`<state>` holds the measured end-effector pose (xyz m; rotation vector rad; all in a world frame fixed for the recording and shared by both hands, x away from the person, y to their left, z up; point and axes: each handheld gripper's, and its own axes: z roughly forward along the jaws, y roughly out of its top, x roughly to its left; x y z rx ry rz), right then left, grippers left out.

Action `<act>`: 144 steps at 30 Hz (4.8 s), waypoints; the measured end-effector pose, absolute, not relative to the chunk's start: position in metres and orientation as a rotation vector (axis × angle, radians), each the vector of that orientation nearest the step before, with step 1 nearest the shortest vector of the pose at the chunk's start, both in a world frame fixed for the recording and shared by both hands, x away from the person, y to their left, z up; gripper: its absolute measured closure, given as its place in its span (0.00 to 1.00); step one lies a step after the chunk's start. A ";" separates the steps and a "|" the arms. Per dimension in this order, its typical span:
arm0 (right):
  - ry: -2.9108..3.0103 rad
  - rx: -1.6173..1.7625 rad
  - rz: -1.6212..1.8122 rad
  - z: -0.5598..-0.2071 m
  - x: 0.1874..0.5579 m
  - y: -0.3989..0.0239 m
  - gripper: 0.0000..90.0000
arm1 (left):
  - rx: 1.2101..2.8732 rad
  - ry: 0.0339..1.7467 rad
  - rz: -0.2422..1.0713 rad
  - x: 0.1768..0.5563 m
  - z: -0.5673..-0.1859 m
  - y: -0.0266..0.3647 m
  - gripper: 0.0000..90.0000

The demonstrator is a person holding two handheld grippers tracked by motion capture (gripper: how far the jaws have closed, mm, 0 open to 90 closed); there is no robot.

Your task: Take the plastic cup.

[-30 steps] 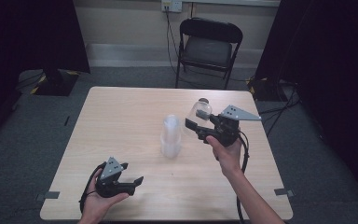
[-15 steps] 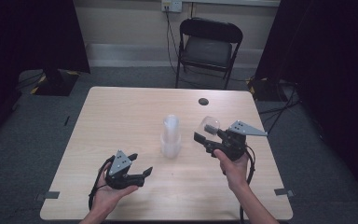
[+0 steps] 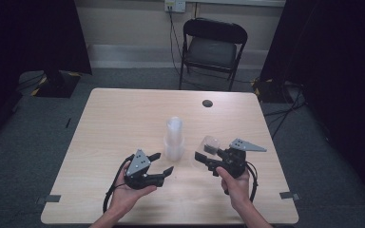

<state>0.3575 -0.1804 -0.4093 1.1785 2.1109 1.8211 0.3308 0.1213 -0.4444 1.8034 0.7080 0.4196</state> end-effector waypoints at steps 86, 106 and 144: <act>2.283 1.461 2.178 -0.431 0.347 -0.135 0.24 | 1.610 0.516 0.548 0.313 -0.449 0.102 0.96; 2.286 1.428 2.158 -0.432 0.347 -0.145 0.23 | 1.671 0.603 0.444 0.317 -0.444 0.119 0.96; 2.303 1.063 1.738 -0.424 0.340 -0.166 0.22 | 1.903 0.746 0.192 0.323 -0.434 0.133 0.98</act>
